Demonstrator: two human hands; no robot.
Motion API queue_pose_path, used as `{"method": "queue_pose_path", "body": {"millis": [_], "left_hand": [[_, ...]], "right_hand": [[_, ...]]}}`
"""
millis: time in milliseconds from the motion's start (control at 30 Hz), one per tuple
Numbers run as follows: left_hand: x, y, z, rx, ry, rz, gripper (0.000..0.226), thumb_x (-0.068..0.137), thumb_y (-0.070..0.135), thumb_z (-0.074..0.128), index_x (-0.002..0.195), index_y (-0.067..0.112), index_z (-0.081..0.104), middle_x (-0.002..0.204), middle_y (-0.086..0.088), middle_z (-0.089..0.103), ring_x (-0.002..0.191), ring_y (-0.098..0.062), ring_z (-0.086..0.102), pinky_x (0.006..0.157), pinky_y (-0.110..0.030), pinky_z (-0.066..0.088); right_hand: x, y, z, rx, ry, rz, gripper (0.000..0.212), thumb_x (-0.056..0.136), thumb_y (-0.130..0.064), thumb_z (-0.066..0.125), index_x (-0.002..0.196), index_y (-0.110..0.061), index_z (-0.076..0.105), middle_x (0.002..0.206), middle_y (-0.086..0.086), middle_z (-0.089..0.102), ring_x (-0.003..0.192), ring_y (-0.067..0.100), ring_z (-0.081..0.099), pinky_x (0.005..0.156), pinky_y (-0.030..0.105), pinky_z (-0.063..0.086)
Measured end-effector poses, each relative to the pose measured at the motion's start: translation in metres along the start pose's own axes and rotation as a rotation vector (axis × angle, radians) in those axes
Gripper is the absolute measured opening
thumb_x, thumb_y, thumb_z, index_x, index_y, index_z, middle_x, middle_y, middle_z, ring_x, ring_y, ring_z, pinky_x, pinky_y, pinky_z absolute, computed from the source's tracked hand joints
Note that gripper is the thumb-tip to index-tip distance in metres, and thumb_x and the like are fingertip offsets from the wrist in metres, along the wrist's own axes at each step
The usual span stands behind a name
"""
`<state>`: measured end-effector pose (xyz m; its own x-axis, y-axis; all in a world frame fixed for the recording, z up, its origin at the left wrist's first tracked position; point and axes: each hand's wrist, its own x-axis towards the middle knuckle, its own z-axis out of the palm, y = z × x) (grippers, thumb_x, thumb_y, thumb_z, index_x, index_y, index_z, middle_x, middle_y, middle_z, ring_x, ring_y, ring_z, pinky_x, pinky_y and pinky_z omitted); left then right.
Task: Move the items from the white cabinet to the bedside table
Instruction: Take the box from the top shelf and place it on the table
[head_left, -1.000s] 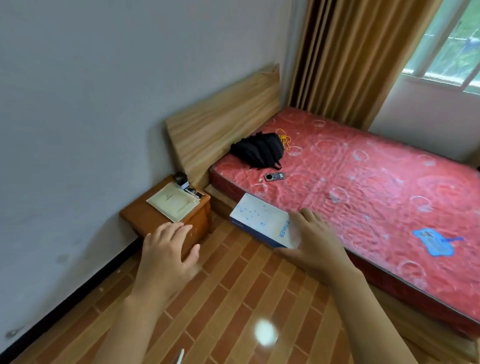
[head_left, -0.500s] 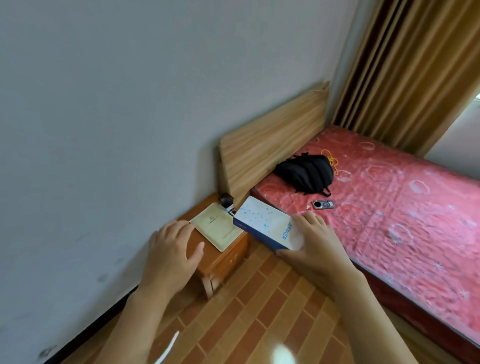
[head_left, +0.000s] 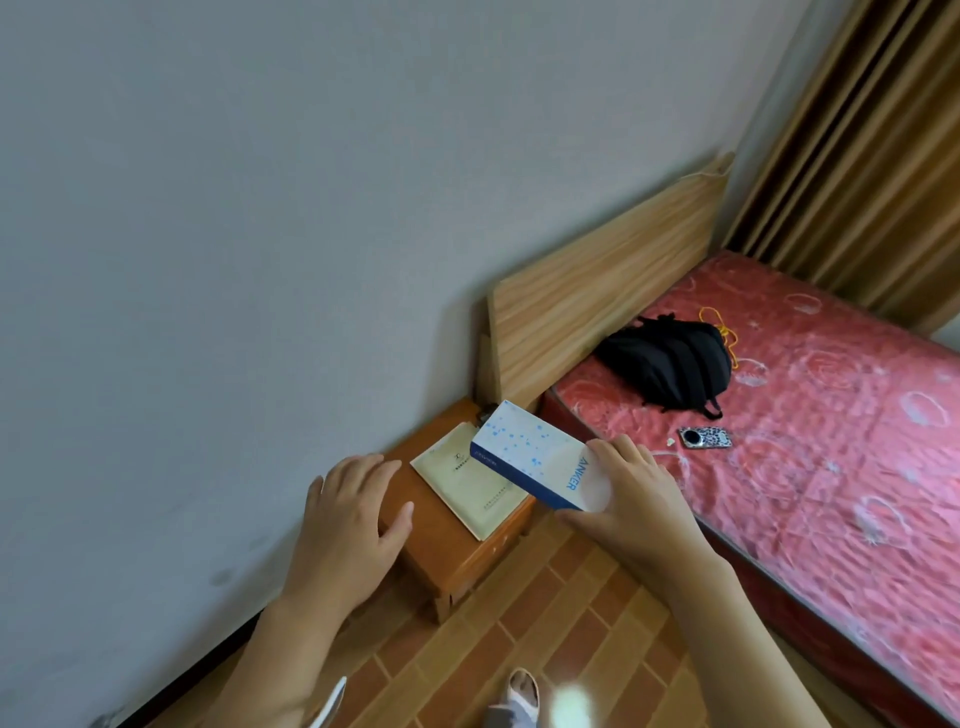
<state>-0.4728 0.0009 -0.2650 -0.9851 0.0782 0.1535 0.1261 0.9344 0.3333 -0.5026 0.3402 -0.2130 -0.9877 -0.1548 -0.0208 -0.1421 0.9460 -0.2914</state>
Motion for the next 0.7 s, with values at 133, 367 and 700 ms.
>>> {"method": "queue_pose_path", "body": {"millis": [133, 367, 700], "left_hand": [[0.048, -0.012, 0.028, 0.003, -0.033, -0.032, 0.055, 0.097, 0.057, 0.042, 0.14, 0.025, 0.054, 0.142, 0.003, 0.055, 0.132, -0.018, 0.048, 0.109, -0.047, 0.048], [0.143, -0.02, 0.082, 0.009, -0.11, -0.055, 0.054, 0.098, 0.053, 0.041, 0.142, 0.024, 0.053, 0.145, 0.004, 0.052, 0.135, -0.018, 0.044, 0.109, -0.05, 0.047], [0.233, -0.069, 0.166, -0.001, -0.256, -0.048, 0.056, 0.098, 0.053, 0.038, 0.145, 0.026, 0.051, 0.15, 0.005, 0.049, 0.142, -0.02, 0.04, 0.115, -0.048, 0.041]], "right_hand": [[0.062, 0.016, 0.022, 0.026, -0.031, 0.02, 0.088, 0.069, -0.08, 0.06, 0.14, -0.031, 0.046, 0.121, -0.014, 0.047, 0.11, 0.014, 0.045, 0.091, 0.04, 0.047], [0.176, 0.058, 0.072, 0.04, -0.135, 0.061, 0.087, 0.068, -0.082, 0.058, 0.138, -0.031, 0.046, 0.116, -0.013, 0.042, 0.107, 0.016, 0.045, 0.089, 0.04, 0.046], [0.278, 0.08, 0.172, 0.047, -0.299, 0.142, 0.088, 0.07, -0.083, 0.056, 0.142, -0.036, 0.04, 0.122, -0.016, 0.04, 0.113, 0.011, 0.042, 0.095, 0.036, 0.042]]}}
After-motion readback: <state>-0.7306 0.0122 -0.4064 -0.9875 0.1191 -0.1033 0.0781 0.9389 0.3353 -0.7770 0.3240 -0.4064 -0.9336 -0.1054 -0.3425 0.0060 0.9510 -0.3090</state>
